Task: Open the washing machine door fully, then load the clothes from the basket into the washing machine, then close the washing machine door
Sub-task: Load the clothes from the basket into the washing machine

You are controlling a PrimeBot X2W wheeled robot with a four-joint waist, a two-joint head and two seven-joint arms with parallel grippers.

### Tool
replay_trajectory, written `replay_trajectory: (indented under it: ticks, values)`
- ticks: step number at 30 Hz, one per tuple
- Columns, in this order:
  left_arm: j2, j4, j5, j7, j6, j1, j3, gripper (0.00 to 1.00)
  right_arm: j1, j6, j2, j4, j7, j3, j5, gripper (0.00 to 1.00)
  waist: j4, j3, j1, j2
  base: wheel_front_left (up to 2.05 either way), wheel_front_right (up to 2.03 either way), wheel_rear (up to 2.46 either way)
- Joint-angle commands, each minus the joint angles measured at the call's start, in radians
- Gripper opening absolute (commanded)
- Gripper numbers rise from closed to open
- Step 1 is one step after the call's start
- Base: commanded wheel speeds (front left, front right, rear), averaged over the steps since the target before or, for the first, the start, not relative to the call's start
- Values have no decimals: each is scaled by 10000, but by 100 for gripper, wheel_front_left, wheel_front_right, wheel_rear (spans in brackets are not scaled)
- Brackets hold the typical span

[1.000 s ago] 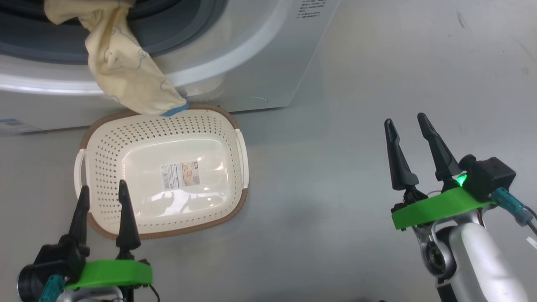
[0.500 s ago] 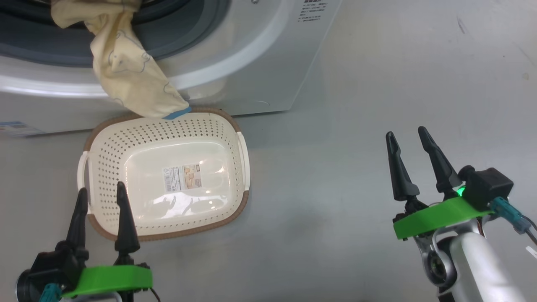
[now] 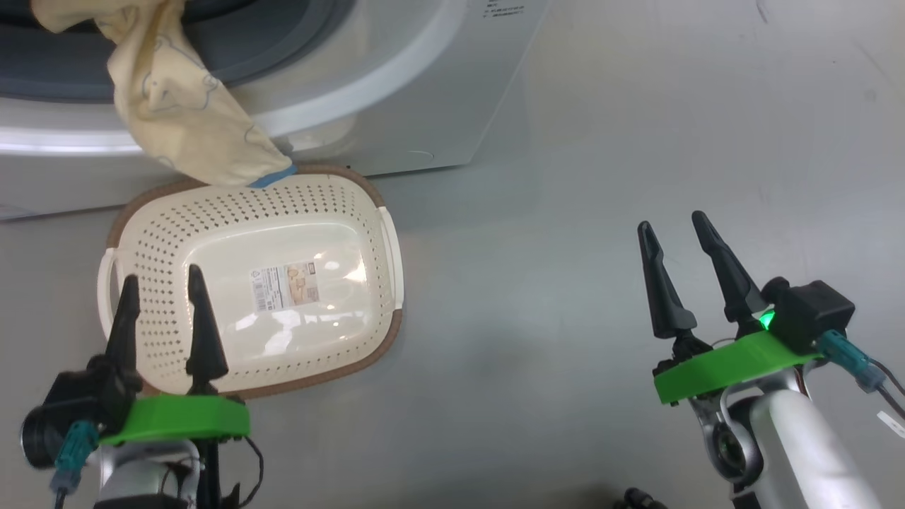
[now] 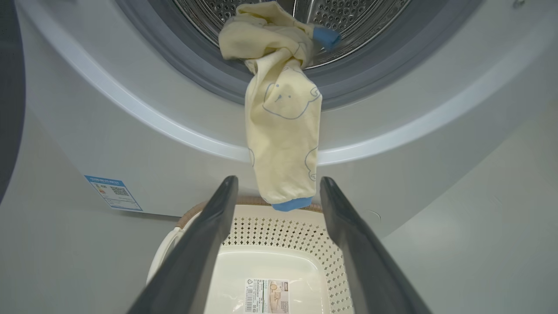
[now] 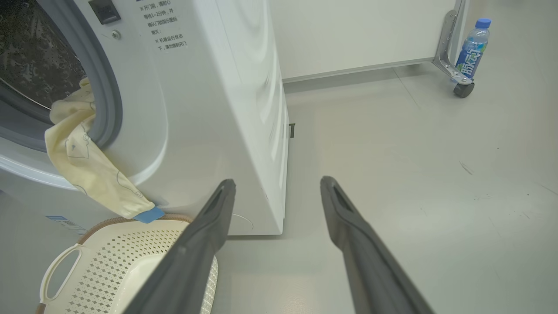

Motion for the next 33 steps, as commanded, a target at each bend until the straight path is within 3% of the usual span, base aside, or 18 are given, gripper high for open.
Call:
replay_trajectory:
  ticks: [1, 16, 33]
  values:
    - [134, -141, -67, 14, -38, -305, 297, 100, -189, 4, -24, -336, -65, 189, 13, 100, -109, 193, 0, 0, 0, 0, 0]
    - [666, 2185, -462, -44, -299, -3355, 705, 100, -832, 4, -7, -548, -65, 222, 46, 100, -548, 1779, 0, 0, 0, 0, 0]
    - [1068, 3807, -579, -220, -606, -5265, 857, 100, -1252, 4, -9, -684, -65, 361, -55, 100, -576, 2707, 0, 0, 0, 0, 0]
